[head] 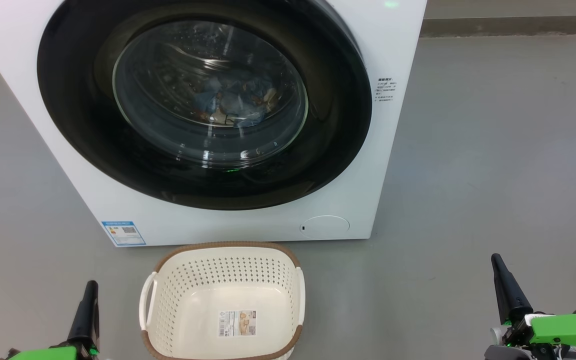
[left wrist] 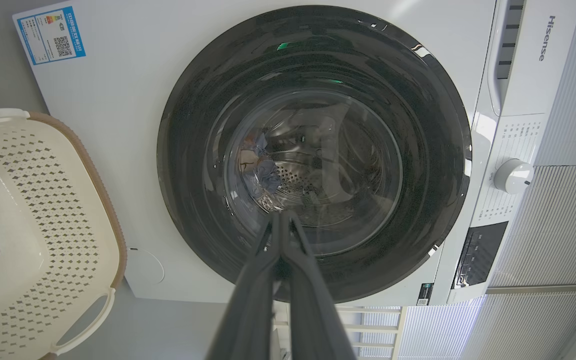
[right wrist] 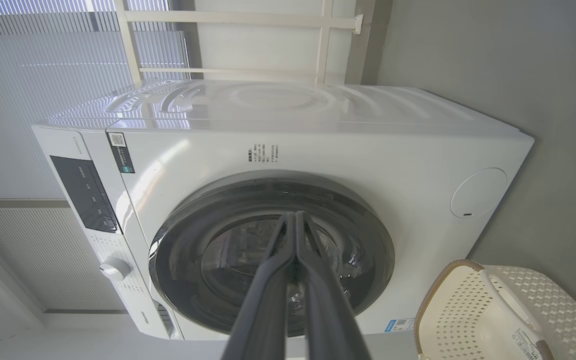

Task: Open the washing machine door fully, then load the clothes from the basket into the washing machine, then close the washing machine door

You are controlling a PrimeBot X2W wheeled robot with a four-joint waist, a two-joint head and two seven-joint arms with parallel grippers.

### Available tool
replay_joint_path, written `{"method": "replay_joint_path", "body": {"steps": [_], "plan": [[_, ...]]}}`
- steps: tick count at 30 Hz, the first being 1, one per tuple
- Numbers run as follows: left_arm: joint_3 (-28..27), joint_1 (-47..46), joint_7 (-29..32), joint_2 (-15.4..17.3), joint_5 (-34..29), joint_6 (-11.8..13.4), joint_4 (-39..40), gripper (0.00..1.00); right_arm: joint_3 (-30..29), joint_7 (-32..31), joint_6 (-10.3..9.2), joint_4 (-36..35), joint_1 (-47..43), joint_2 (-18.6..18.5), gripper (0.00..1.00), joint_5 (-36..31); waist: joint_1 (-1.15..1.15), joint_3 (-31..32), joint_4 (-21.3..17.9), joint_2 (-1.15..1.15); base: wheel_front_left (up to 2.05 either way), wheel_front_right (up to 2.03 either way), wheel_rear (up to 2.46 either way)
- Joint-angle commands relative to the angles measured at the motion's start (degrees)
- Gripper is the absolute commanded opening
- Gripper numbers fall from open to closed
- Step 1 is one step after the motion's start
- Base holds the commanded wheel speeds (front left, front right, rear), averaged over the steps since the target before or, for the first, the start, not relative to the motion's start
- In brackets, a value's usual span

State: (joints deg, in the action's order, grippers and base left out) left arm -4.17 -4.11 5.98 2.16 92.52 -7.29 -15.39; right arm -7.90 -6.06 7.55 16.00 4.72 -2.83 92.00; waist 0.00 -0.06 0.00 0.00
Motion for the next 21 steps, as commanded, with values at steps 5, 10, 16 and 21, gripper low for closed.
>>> {"method": "replay_joint_path", "body": {"steps": [5, 10, 16, 21], "plan": [[-2.01, -2.36, 0.22, 1.03, -0.07, -0.20, 1.08, 0.00, 1.33, -0.46, -0.06, -1.72, 1.79, -0.08, 0.00, 0.12, 0.00, 0.00, 0.00, 0.00, 0.00, 0.00, 0.00], [-2.02, -2.37, 0.23, 1.01, -0.08, -0.20, 1.08, 0.00, 1.32, -0.46, -0.06, -1.72, 1.79, -0.08, 0.00, 0.12, 0.00, 0.00, 0.00, 0.00, 0.00, 0.00, 0.00], [-2.05, -2.37, 0.25, 1.00, -0.10, -0.20, 1.08, 0.00, 1.32, -0.46, -0.06, -1.71, 1.79, -0.07, 0.00, 0.12, 0.00, 0.00, 0.00, 0.00, 0.00, 0.00, 0.00], [-2.06, -2.37, 0.26, 0.99, -0.11, -0.20, 1.08, 0.00, 1.32, -0.46, -0.06, -1.71, 1.79, -0.07, 0.00, 0.12, 0.00, 0.00, 0.00, 0.00, 0.00, 0.00, 0.00]]}}
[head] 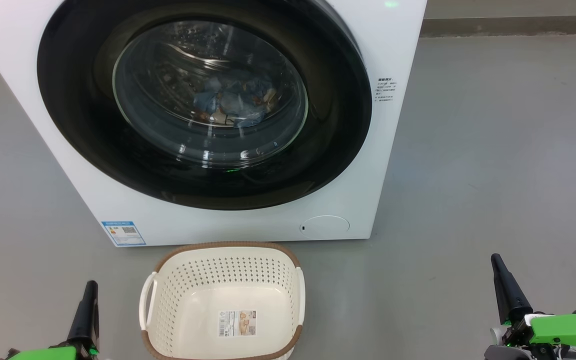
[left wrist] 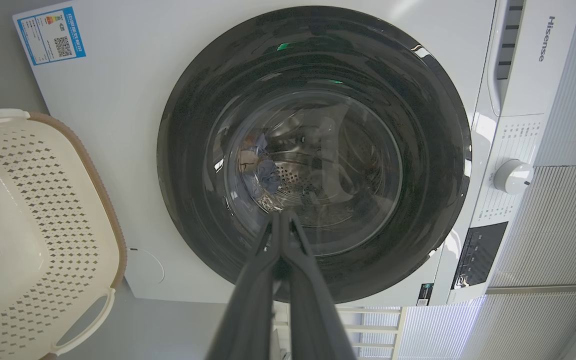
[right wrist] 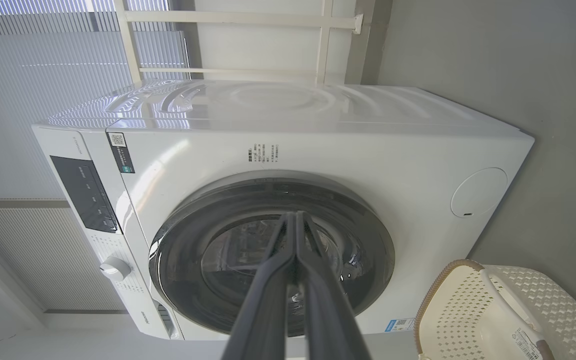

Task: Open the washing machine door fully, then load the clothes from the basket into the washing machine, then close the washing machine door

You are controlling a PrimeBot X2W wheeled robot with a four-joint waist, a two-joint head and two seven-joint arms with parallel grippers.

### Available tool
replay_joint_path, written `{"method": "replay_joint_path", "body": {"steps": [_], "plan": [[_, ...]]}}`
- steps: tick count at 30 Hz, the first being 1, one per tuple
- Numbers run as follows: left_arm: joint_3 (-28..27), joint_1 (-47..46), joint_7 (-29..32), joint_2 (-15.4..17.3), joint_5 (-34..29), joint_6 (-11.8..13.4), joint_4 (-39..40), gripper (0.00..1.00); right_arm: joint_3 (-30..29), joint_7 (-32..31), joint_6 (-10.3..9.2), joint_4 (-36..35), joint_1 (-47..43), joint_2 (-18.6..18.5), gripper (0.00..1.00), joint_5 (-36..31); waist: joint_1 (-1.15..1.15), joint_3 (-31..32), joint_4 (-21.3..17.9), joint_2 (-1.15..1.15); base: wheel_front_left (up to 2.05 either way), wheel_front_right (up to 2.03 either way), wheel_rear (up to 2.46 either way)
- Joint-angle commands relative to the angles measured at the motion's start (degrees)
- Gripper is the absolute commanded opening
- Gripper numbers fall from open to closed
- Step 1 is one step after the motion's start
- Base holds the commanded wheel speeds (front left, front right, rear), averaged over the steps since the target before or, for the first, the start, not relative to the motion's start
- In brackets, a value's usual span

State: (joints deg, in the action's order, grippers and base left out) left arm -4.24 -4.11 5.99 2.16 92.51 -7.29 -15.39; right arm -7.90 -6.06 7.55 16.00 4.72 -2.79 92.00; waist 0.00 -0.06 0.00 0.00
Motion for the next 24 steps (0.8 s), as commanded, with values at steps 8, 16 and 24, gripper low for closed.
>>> {"method": "replay_joint_path", "body": {"steps": [8, 16, 24], "plan": [[-2.03, -2.37, 0.27, 0.97, -0.13, -0.20, 1.08, 0.00, 1.32, -0.47, -0.06, -1.71, 1.79, -0.12, 0.00, 0.12, 0.00, 0.00, 0.00, 0.00, 0.00, 0.00, 0.00], [-2.05, -2.37, 0.29, 0.95, -0.15, -0.20, 1.08, 0.00, 1.31, -0.47, -0.06, -1.71, 1.79, -0.11, 0.00, 0.11, 0.00, 0.00, 0.00, 0.00, 0.00, 0.00, 0.00], [-2.07, -2.37, 0.31, 0.93, -0.17, -0.20, 1.08, 0.00, 1.31, -0.47, -0.06, -1.71, 1.79, -0.11, 0.00, 0.11, 0.00, 0.00, 0.00, 0.00, 0.00, 0.00, 0.00]]}}
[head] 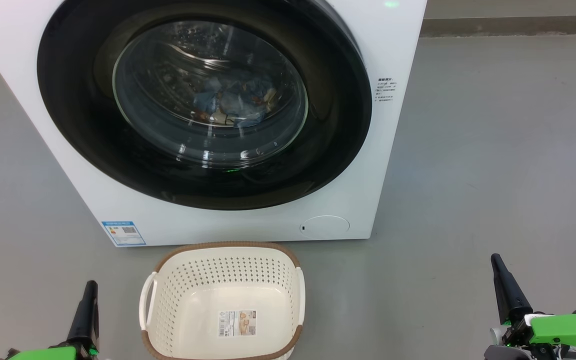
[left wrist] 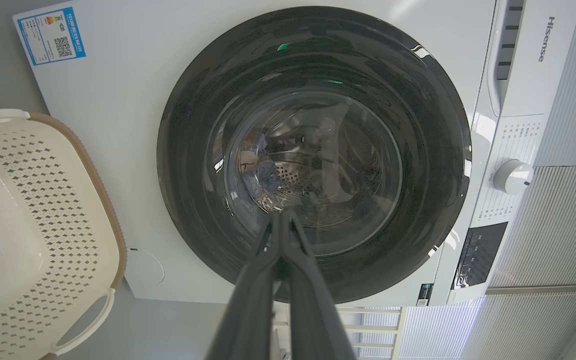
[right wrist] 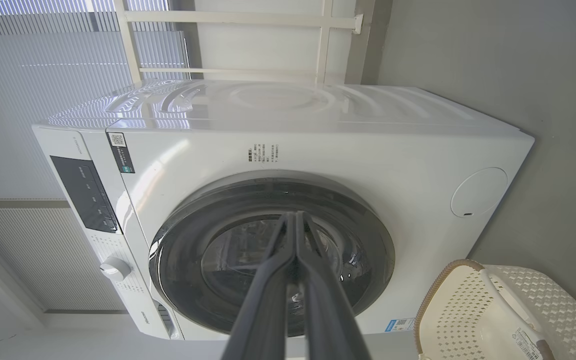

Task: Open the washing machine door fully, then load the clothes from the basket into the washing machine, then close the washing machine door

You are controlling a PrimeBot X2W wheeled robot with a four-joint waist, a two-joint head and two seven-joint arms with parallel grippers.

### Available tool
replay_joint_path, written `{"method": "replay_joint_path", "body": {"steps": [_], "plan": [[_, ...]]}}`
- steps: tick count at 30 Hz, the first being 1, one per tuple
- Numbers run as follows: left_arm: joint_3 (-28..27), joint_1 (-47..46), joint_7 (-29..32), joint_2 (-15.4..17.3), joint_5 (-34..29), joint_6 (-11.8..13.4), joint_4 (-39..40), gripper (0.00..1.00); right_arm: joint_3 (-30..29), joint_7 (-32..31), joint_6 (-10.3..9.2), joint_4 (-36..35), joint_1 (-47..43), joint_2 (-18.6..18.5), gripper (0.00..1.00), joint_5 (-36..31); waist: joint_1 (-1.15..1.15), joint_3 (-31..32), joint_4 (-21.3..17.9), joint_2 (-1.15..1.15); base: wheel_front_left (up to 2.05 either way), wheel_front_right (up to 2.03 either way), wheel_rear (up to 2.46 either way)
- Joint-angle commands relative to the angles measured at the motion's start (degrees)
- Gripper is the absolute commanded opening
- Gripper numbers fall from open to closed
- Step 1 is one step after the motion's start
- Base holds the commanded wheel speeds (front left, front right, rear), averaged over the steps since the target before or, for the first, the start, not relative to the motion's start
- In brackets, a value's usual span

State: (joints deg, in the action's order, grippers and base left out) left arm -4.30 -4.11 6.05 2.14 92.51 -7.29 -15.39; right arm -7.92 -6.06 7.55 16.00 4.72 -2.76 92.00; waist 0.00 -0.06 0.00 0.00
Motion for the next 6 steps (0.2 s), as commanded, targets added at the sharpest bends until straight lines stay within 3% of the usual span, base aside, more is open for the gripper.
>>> {"method": "replay_joint_path", "body": {"steps": [1, 6], "plan": [[-2.01, -2.37, 0.26, 0.95, -0.17, -0.20, 1.08, 0.00, 1.32, -0.47, -0.06, -1.71, 1.79, -0.13, 0.00, 0.11, 0.00, 0.00, 0.00, 0.00, 0.00, 0.00, 0.00], [-2.02, -2.38, 0.27, 0.95, -0.18, -0.20, 1.08, 0.00, 1.32, -0.47, -0.06, -1.71, 1.79, -0.13, 0.00, 0.11, 0.00, 0.00, 0.00, 0.00, 0.00, 0.00, 0.00]]}}
